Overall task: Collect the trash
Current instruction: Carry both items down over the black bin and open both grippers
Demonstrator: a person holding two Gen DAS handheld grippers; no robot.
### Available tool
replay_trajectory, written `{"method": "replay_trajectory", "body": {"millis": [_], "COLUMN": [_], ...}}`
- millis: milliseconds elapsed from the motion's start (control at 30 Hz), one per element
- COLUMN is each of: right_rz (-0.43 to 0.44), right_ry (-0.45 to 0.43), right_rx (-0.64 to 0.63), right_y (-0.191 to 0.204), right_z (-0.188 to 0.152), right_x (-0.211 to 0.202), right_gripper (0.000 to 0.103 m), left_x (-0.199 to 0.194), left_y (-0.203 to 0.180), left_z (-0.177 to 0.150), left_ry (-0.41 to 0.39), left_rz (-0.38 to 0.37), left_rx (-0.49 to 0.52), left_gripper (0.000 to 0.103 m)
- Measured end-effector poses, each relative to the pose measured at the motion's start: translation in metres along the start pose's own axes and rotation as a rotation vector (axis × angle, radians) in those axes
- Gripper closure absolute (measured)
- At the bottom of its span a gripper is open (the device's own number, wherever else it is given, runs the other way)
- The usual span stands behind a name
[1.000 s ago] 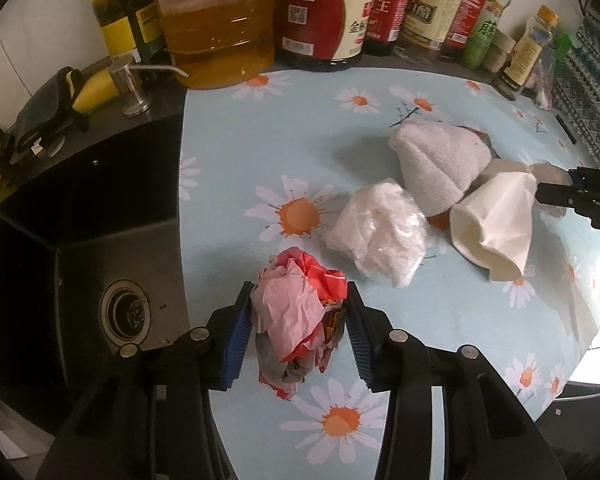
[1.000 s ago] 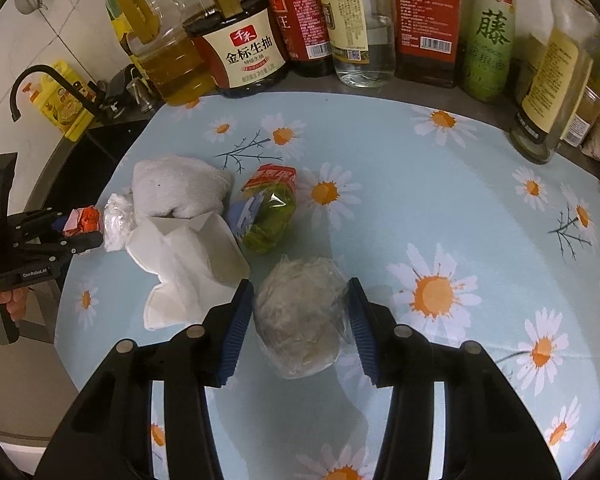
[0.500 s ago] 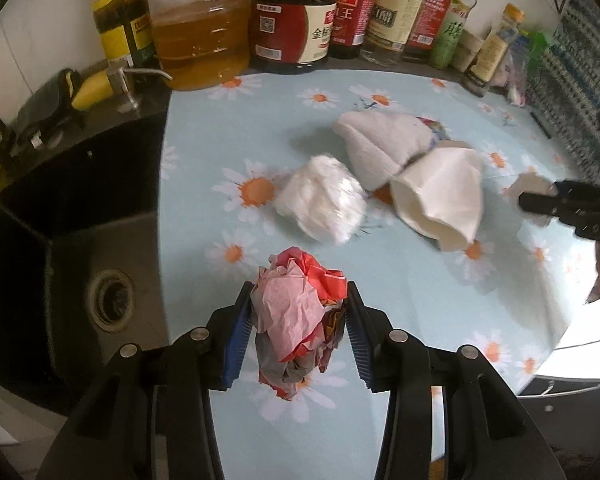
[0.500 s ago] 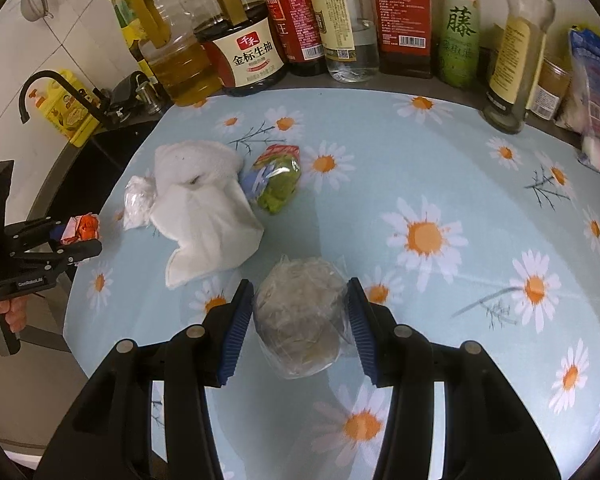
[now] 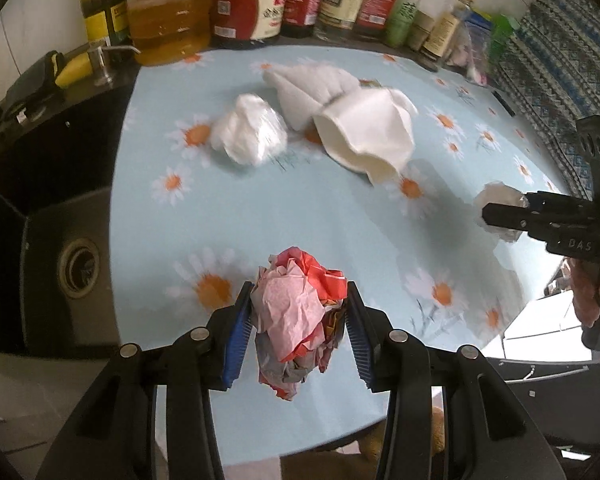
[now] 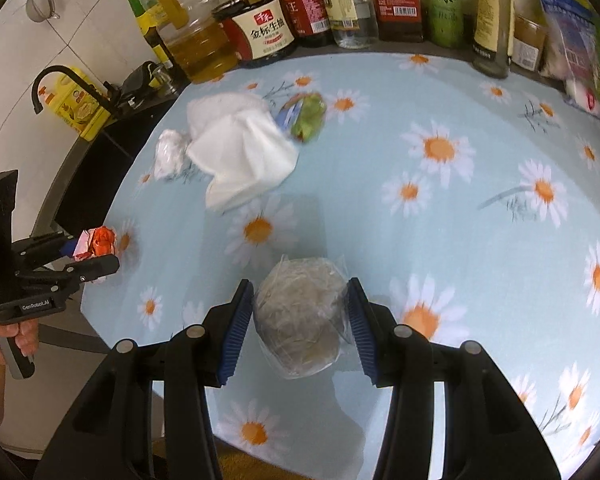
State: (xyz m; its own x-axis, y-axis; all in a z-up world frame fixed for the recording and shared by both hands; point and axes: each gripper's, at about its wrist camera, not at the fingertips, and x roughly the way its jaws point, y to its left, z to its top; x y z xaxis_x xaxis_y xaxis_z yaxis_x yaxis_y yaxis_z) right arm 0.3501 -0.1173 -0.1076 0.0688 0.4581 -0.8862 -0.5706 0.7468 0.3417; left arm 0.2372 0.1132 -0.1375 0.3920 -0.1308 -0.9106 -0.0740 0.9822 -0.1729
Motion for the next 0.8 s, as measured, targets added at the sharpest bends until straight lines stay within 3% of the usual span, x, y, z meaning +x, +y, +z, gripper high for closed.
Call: {"method": "replay_trajectory", "body": {"millis": [800], "right_rz": [0.058], "right_ry": [0.024], "right_rx": [0.047], "right_y": [0.048], "right_z": [-0.09], "right_x": [-0.021], "right_gripper": [0.055], "left_x": [-0.01], "left_y": [-0.052], "left_z": [-0.079], "left_ry": [0.052], "left_rz": [-0.164], "left_rx": [0.03], "left_gripper": [0.061]}}
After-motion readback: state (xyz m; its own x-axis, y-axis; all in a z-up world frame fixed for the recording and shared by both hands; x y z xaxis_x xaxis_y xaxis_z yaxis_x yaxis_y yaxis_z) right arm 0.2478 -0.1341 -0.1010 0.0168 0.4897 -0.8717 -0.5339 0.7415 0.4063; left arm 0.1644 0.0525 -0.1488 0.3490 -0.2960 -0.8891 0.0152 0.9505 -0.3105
